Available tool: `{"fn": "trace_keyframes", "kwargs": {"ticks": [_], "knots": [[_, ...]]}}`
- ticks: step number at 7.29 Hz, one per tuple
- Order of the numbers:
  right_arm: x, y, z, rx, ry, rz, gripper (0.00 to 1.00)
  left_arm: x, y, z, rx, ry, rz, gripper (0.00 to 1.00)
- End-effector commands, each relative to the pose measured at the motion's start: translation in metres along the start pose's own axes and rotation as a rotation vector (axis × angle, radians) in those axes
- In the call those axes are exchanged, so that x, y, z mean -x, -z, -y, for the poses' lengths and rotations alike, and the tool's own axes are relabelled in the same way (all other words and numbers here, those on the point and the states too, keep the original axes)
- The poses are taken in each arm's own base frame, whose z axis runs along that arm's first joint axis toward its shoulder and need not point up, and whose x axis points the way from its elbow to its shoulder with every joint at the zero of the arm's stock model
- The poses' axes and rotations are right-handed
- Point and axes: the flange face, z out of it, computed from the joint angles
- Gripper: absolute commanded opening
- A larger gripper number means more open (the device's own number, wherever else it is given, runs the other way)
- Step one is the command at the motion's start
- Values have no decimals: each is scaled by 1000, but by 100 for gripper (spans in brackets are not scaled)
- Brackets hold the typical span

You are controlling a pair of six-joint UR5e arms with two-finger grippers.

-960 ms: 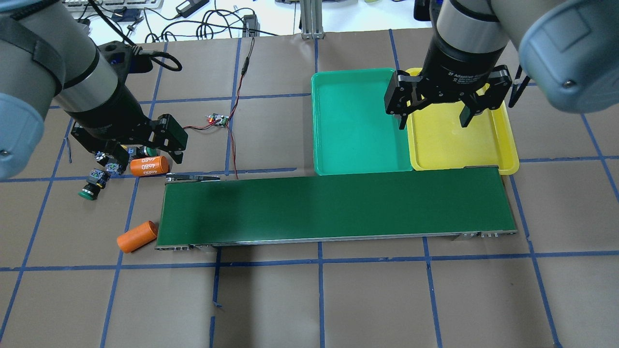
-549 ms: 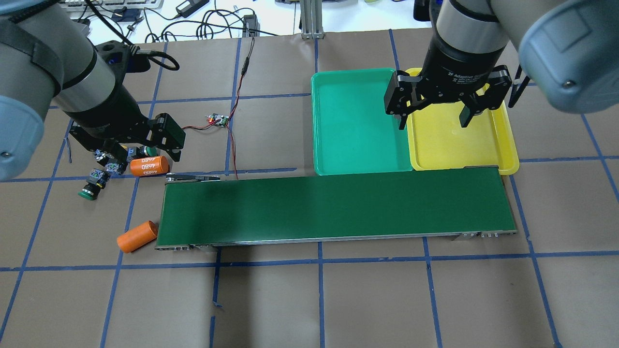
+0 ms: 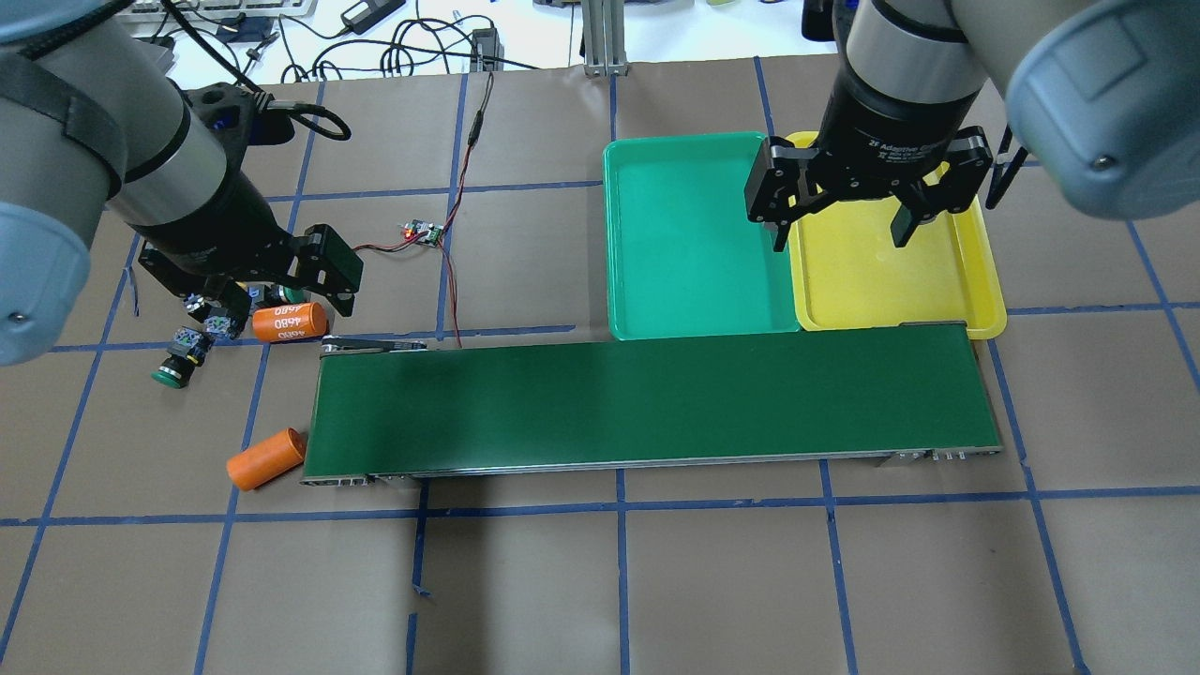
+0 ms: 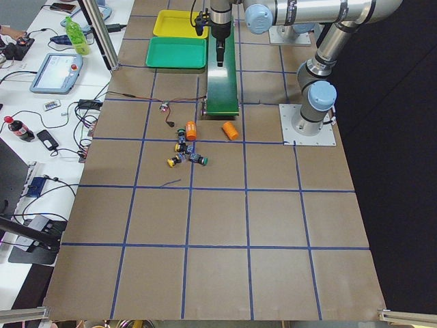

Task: Sort buttons by color to trays
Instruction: 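Move the left gripper down toward the pile of switches and orange cells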

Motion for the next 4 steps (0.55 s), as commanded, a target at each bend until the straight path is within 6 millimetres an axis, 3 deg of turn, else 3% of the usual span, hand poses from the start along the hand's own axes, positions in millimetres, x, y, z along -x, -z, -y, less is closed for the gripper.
{"fn": "trace_keyframes", "kwargs": {"ticks": [1,4], "knots": [[0,0,1,0,-1,0,100,0,-6,0,8,-2,5,100],[-18,6,17,-24,-40,2,100,4,-22,8,39,4,0,100]]}}
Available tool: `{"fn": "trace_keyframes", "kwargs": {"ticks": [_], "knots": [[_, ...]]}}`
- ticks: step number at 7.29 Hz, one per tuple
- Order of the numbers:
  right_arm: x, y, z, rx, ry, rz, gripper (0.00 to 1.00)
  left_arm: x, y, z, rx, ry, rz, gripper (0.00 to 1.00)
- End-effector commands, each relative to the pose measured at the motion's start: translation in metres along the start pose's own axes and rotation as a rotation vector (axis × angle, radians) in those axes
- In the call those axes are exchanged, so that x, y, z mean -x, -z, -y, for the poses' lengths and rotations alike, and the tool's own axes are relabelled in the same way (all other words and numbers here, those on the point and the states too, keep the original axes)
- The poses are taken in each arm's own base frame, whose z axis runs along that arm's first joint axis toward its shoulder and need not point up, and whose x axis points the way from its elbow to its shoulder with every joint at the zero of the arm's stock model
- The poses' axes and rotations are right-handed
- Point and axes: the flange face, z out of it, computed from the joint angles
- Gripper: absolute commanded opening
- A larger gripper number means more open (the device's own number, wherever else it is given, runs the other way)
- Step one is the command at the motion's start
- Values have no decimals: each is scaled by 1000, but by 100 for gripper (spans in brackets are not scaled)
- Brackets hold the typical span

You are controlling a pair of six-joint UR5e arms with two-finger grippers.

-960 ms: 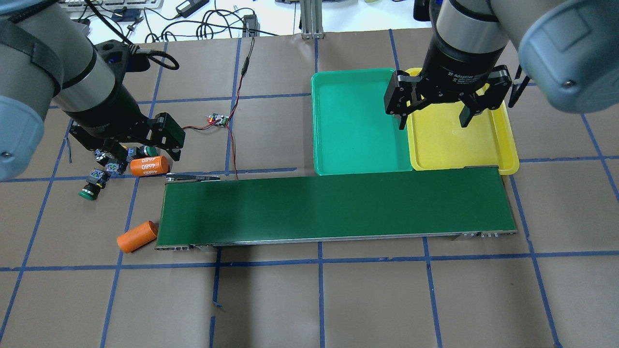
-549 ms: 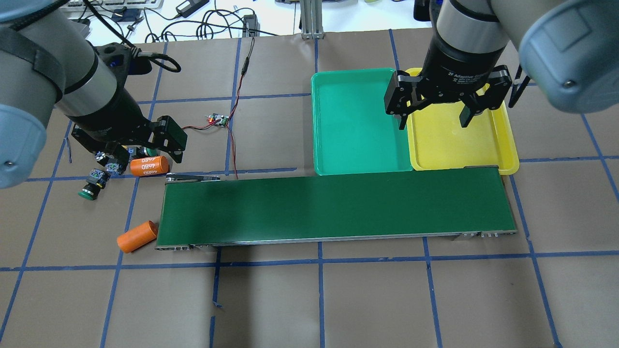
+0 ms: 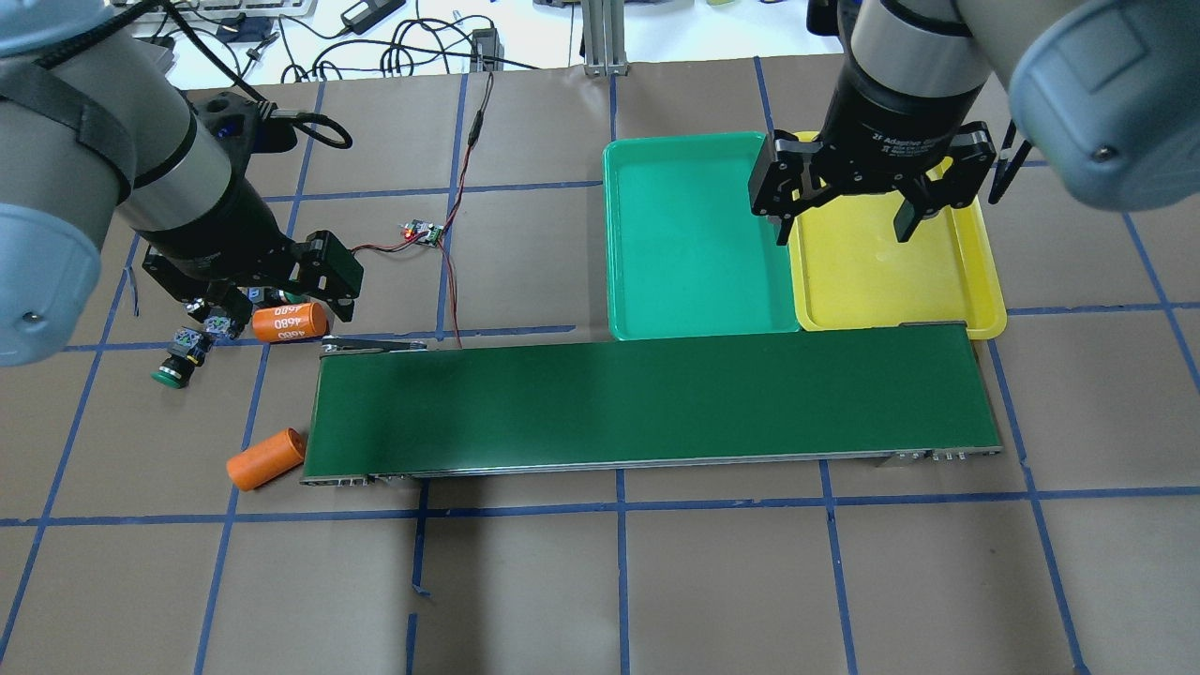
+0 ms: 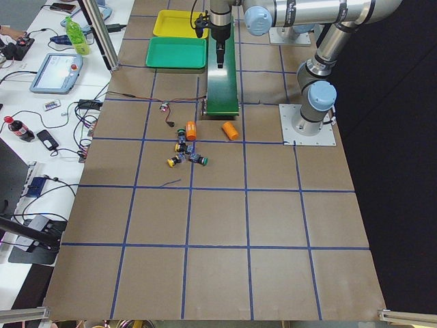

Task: Sort buttons by color to trays
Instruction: 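Move the left gripper down toward the pile of switches and orange cells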

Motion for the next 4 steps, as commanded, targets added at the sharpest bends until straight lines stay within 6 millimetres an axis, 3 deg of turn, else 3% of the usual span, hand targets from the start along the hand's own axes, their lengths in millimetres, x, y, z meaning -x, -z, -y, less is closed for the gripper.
{"fn": "trace_keyframes", "kwargs": {"ticks": [1,3,4], "knots": [[-16,8,8,-21,-30,0,100,3,-6,7,-20,7,1,100],[-16,6,8,-17,-32,1,100,11,-12,14,-33,21,3,100],[-17,6,8,-18,-35,2,100,45,-21,23,-12,95,-1,100]]}}
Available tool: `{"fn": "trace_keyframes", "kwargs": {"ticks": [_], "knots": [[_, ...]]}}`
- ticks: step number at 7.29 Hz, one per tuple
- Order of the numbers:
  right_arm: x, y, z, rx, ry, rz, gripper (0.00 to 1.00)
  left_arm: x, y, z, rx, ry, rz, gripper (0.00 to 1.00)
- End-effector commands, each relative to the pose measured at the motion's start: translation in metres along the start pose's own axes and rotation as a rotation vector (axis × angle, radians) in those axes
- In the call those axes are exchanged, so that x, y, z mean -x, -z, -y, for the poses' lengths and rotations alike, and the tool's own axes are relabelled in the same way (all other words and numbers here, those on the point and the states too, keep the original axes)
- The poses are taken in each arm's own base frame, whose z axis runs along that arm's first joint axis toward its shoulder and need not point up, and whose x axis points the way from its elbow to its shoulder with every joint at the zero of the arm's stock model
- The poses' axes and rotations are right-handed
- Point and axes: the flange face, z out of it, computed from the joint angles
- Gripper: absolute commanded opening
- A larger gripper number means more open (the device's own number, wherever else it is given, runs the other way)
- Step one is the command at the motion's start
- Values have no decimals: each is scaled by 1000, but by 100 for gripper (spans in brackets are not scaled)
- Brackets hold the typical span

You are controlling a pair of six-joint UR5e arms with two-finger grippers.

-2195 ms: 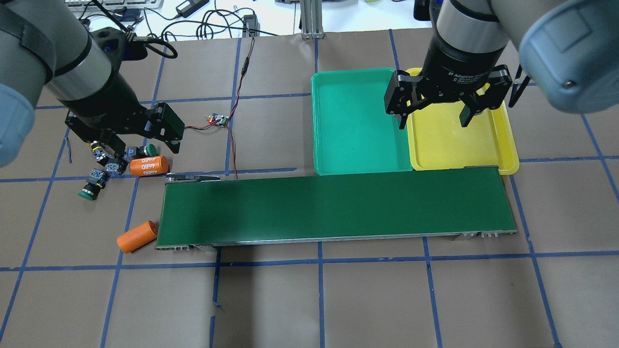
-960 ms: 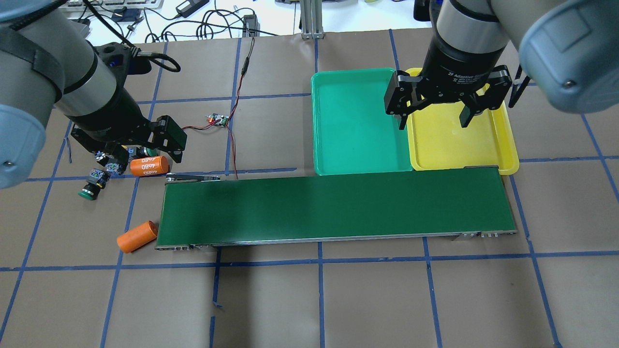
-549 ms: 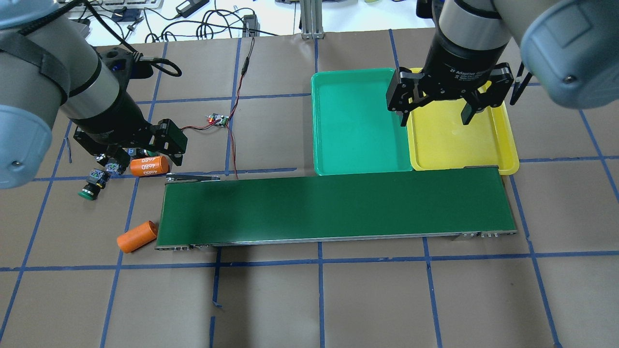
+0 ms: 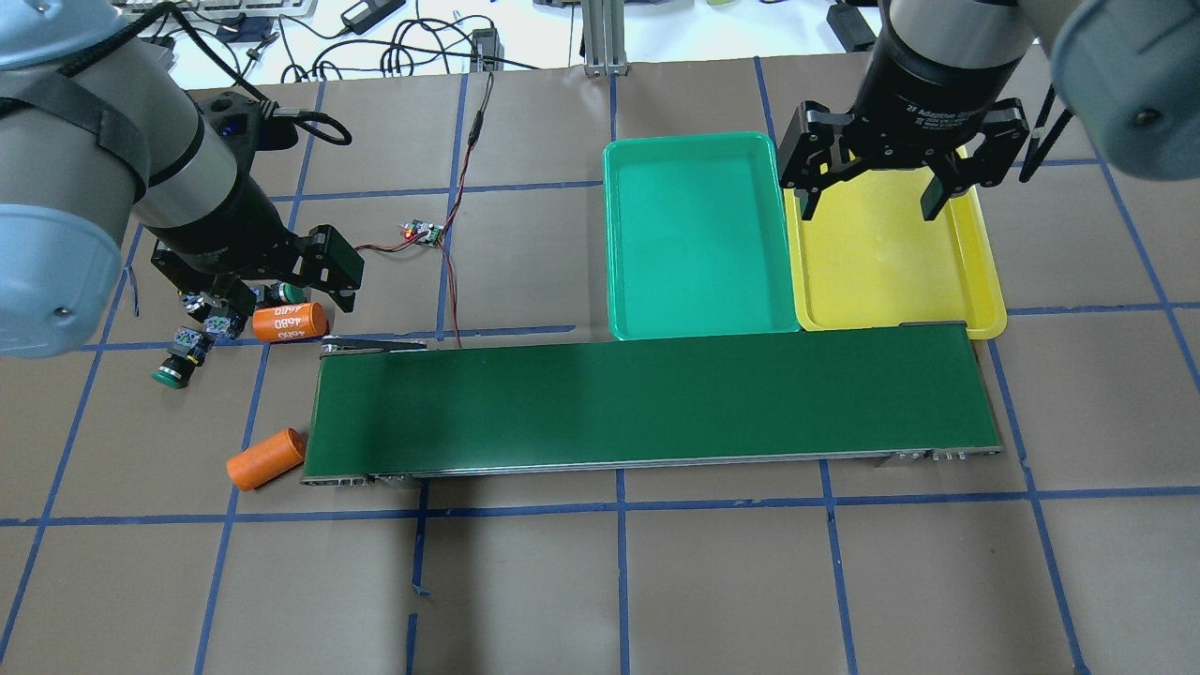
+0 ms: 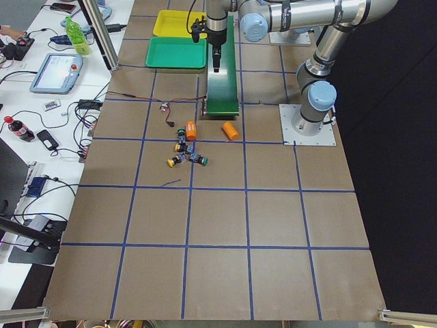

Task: Sort buttons by color to trays
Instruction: 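Move the left gripper down toward the pile of switches and orange cells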

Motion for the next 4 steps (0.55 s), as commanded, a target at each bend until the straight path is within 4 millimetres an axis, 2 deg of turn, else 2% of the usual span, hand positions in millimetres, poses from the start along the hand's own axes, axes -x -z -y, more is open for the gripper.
{"fn": "trace_keyframes", "kwargs": {"ticks": [1,2,4], "knots": [[-1,-1,1,2,-5,1,100,82,-30,29,23,168,-10,100],[-1,-1,1,3,-6,1,100,111,-56,45,13,212,-5,100],[-1,-2,0,6,-6,1,100,124,-91,81,-104,206,19,100]]}}
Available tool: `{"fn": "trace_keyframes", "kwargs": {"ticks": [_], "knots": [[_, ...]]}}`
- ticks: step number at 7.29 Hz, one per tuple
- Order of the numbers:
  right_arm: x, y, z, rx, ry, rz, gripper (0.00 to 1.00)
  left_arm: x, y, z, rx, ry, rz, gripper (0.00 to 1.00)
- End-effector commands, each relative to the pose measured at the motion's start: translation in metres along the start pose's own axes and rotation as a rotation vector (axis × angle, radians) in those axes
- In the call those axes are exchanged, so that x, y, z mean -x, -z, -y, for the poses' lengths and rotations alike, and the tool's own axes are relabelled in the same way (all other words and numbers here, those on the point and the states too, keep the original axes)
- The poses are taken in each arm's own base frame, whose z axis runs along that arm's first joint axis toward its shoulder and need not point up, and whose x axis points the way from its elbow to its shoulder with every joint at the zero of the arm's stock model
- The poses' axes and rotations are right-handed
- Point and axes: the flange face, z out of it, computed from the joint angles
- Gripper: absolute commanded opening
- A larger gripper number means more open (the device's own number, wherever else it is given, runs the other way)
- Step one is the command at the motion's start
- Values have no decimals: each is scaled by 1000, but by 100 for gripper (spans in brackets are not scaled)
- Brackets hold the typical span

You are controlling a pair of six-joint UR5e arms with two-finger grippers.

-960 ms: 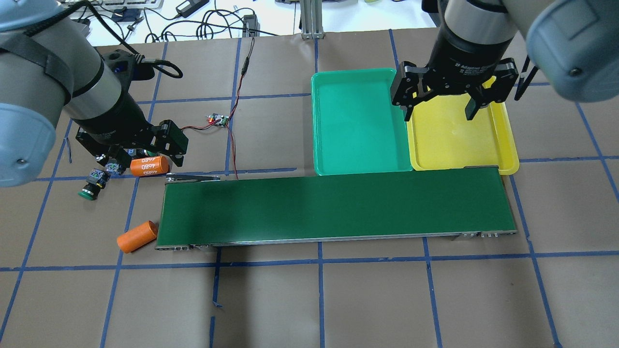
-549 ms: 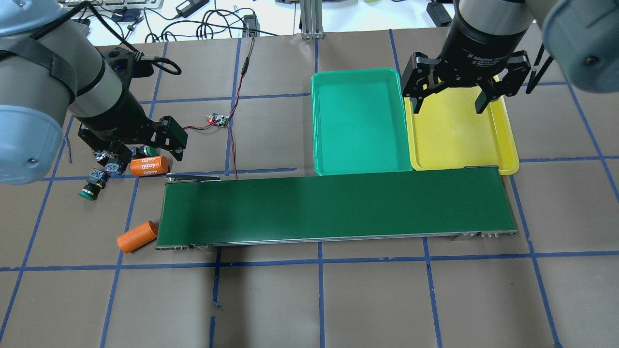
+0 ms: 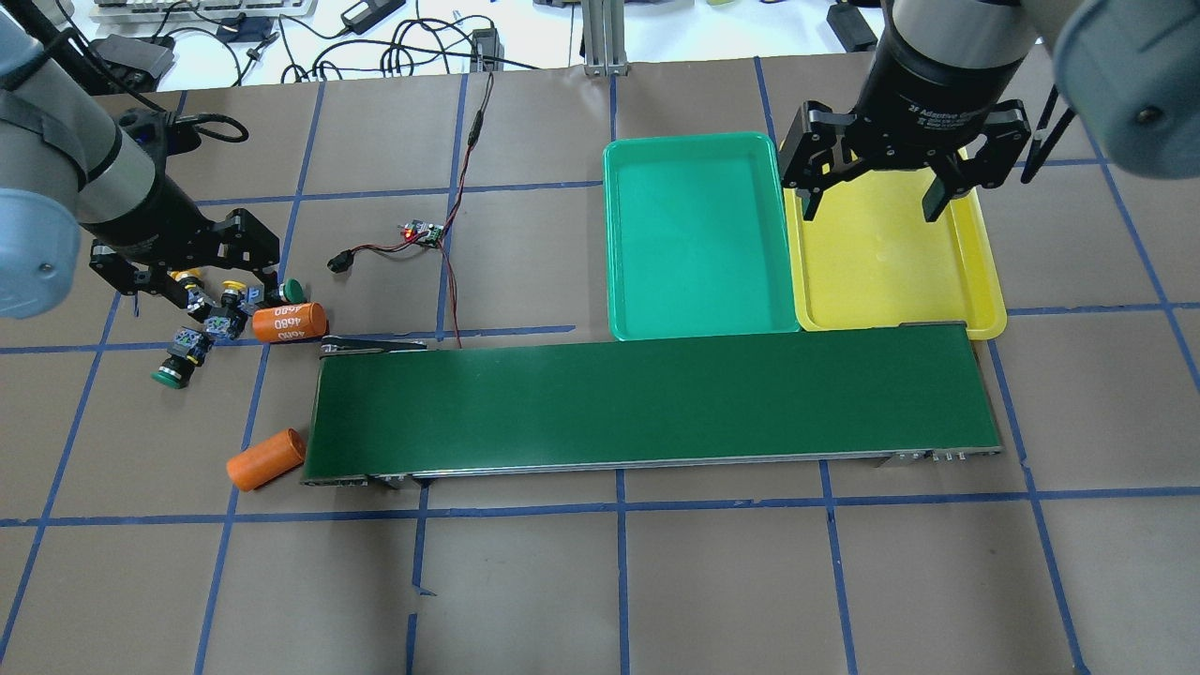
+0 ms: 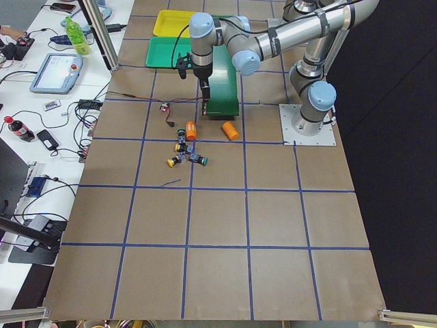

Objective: Sort buttons by color to trays

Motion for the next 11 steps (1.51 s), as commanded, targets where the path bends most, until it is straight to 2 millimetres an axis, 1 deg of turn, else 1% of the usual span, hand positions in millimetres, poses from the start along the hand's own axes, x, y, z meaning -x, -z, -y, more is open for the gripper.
{"fn": "trace_keyframes", "kwargs": {"ticks": [1,2,3,7,10,11], "knots": [[1,-1,-1,2,-1,1,100,11,-45,33,-59,6,6,100],[0,-1,0,3,-3,1,100,12,-64,44,-65,-23,8,100],[0,-1,-1,3,-3,1,100,12,-84,54,-70,-99,10,100],[0,-4,-2,10,-3,-2,100,13,-126,68,-61,-169,9,100],[1,-2,-3,6,-1,1,100,14,-147,69,-26,-171,1,100],[1,-2,-3,6,-3,1,100,17,-151,70,-20,-168,1,100]]}}
